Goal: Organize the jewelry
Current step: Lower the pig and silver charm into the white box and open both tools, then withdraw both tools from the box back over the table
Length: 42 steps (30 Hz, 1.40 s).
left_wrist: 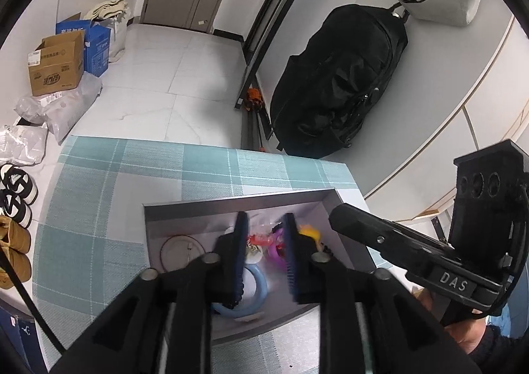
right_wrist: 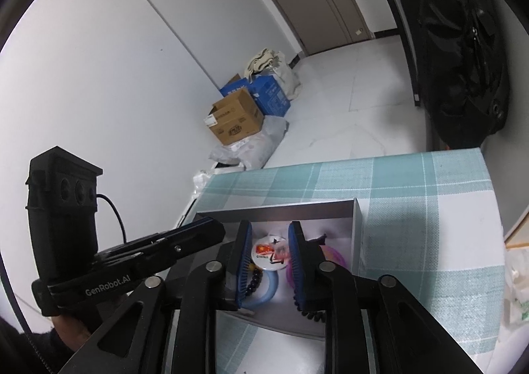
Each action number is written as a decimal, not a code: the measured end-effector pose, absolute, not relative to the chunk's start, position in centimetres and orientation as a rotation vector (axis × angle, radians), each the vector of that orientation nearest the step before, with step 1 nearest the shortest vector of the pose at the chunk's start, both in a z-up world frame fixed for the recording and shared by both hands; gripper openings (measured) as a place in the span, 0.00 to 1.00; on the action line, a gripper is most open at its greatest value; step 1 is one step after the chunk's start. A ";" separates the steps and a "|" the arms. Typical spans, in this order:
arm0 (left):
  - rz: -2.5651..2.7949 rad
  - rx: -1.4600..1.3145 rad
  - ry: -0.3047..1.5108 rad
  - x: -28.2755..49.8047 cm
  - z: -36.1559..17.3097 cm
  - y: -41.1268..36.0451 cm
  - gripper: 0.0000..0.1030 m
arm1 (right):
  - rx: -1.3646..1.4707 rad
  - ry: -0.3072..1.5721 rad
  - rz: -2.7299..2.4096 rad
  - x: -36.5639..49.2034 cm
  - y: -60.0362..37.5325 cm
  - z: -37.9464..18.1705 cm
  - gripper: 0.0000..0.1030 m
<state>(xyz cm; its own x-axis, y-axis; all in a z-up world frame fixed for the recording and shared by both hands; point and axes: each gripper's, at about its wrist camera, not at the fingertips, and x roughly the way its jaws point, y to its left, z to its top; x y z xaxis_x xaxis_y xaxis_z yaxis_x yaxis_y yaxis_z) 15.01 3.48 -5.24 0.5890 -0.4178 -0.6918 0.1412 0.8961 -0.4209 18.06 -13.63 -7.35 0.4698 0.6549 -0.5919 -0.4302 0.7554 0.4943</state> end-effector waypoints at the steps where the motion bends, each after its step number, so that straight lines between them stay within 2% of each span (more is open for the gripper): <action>1: -0.335 -0.349 0.885 15.0 -5.2 3.6 0.28 | 0.294 0.844 0.676 17.9 -13.7 -7.2 0.29; 3: -0.331 -0.362 0.874 14.8 -5.2 3.7 0.42 | 0.287 0.831 0.667 17.8 -13.9 -7.2 0.39; 5: -0.312 -0.358 0.860 14.5 -5.0 3.8 0.49 | 0.273 0.814 0.648 17.5 -14.0 -7.0 0.47; 6: -0.302 -0.351 0.853 14.4 -4.9 3.8 0.50 | 0.271 0.809 0.644 17.4 -14.1 -6.9 0.52; 10: -0.248 -0.306 0.838 13.8 -4.6 3.7 0.52 | 0.248 0.782 0.629 16.9 -14.3 -6.5 0.60; 12: -0.220 -0.292 0.830 13.5 -4.5 3.8 0.54 | 0.236 0.771 0.623 16.6 -14.4 -6.2 0.67; 15: -0.165 -0.274 0.797 12.8 -4.0 4.0 0.63 | 0.219 0.754 0.618 16.1 -14.4 -5.9 0.73; 21: -0.089 -0.199 0.740 11.3 -3.2 3.5 0.65 | 0.160 0.725 0.595 14.4 -14.4 -5.6 0.80; 24: -0.065 -0.182 0.727 10.4 -3.0 3.3 0.69 | 0.141 0.720 0.582 13.2 -14.7 -5.4 0.80; 30: 0.004 -0.157 0.670 8.0 -2.4 3.4 0.69 | 0.154 0.687 0.569 11.2 -15.8 -4.7 0.82; 42: 0.017 -0.137 0.676 5.5 -2.2 2.0 0.72 | 0.099 0.634 0.566 8.0 -15.8 -3.7 0.88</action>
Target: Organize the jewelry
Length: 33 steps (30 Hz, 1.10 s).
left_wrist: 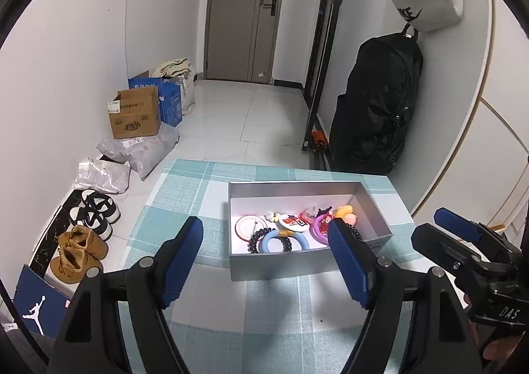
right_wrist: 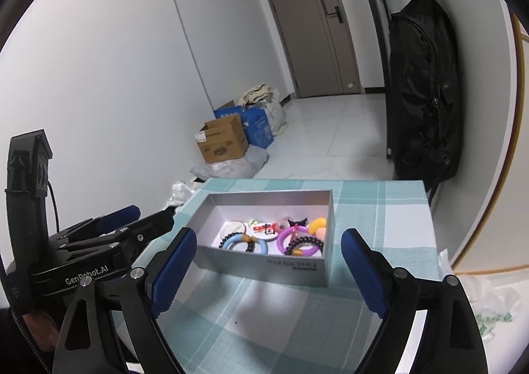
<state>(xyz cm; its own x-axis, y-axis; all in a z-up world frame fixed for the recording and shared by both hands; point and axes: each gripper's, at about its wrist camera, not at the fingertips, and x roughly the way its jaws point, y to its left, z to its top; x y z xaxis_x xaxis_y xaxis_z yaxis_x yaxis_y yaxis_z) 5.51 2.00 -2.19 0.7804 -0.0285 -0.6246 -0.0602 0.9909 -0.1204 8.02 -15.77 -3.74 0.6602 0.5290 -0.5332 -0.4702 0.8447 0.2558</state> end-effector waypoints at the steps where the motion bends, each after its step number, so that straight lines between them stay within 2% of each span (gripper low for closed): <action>1: 0.019 -0.135 0.676 5.4 -2.2 1.9 0.72 | 0.096 0.632 0.562 7.8 -15.8 -3.7 0.89; 3: 0.027 -0.142 0.672 4.9 -2.1 1.9 0.72 | 0.094 0.631 0.553 7.5 -16.0 -3.8 0.92; 12: 0.029 -0.132 0.670 3.5 -2.2 1.5 0.73 | 0.069 0.622 0.538 6.2 -16.2 -3.9 0.95; 33: 0.029 -0.118 0.633 2.3 -1.9 1.0 0.73 | 0.079 0.619 0.519 5.5 -16.8 -4.3 0.98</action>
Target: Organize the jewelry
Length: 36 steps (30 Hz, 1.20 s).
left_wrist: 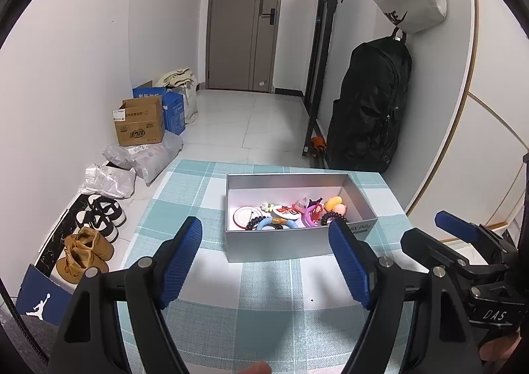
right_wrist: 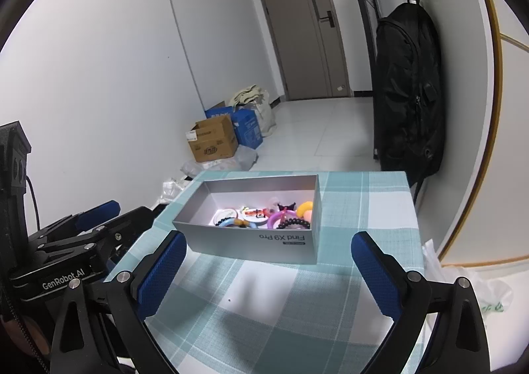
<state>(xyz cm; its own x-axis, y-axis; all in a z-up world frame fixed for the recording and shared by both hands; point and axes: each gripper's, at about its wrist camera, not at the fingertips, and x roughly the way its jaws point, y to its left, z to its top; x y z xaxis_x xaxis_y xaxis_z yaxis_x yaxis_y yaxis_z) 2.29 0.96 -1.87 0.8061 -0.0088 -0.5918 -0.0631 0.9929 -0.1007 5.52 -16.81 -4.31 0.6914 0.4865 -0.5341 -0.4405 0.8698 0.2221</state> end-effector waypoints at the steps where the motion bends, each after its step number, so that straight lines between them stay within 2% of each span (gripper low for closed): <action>1: 0.026 -0.122 0.631 2.3 -1.9 1.0 0.73 | 0.079 0.619 0.519 5.5 -16.8 -4.3 0.98; 36: 0.010 -0.137 0.624 2.2 -1.8 1.3 0.73 | 0.080 0.638 0.523 5.8 -16.5 -4.6 0.98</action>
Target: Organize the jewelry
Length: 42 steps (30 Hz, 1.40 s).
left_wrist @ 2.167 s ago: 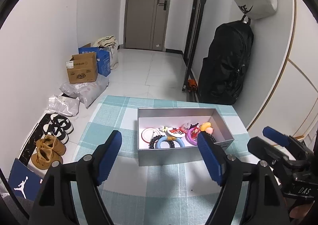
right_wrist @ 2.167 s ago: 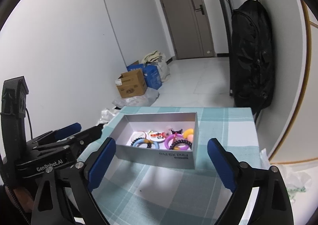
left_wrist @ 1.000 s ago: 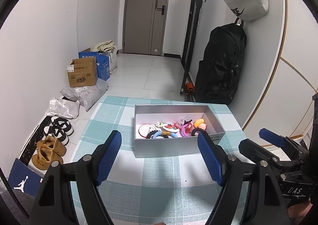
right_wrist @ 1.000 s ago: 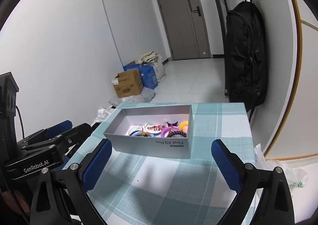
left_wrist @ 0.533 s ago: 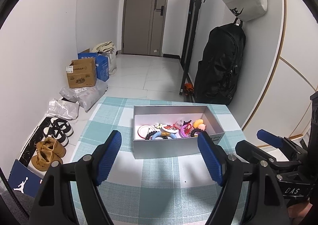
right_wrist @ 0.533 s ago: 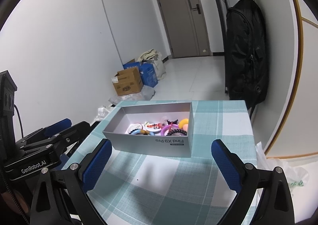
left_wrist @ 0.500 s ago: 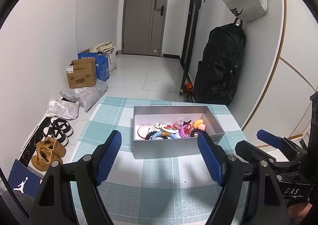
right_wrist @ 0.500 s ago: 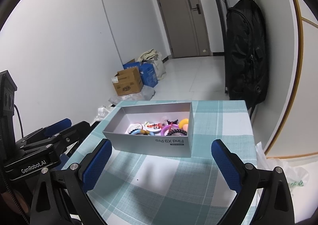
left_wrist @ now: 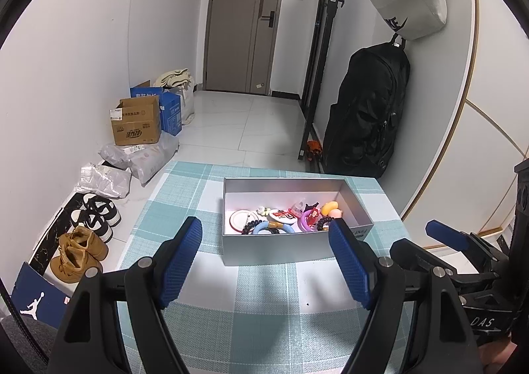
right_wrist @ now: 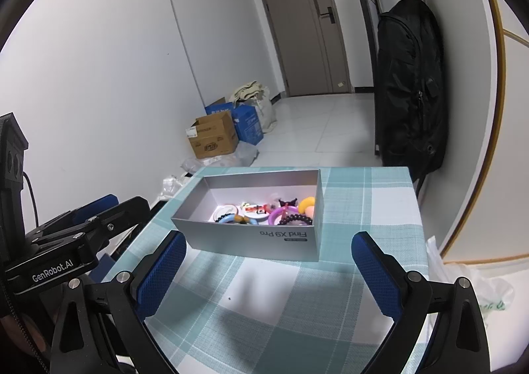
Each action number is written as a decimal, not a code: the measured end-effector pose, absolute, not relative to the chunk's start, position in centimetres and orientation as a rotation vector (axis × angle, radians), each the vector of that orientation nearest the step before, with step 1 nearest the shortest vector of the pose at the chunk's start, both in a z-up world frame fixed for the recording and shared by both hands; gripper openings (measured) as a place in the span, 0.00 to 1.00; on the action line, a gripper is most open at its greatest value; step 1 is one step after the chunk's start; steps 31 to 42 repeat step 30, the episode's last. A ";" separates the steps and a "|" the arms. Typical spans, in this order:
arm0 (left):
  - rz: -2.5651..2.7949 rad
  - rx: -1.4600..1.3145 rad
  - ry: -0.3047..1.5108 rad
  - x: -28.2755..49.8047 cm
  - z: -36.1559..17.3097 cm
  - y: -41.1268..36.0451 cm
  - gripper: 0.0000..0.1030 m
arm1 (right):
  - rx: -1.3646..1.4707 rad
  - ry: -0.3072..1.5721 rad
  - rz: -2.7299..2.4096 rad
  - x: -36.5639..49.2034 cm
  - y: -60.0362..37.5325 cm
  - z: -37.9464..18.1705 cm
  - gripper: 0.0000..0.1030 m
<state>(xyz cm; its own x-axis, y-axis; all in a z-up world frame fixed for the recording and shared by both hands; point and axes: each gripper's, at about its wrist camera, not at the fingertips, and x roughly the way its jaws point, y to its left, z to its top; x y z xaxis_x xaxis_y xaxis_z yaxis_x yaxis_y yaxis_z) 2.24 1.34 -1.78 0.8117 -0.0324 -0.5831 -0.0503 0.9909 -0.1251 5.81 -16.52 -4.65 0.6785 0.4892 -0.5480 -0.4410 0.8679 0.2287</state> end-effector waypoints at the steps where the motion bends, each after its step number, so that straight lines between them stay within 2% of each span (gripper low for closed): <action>1: 0.009 -0.137 0.625 2.2 -1.8 1.3 0.73 | 0.078 0.638 0.522 5.8 -16.5 -4.6 0.98; 42: 0.028 -0.161 0.621 2.3 -1.7 1.5 0.73 | 0.081 0.642 0.524 5.8 -16.5 -4.8 0.98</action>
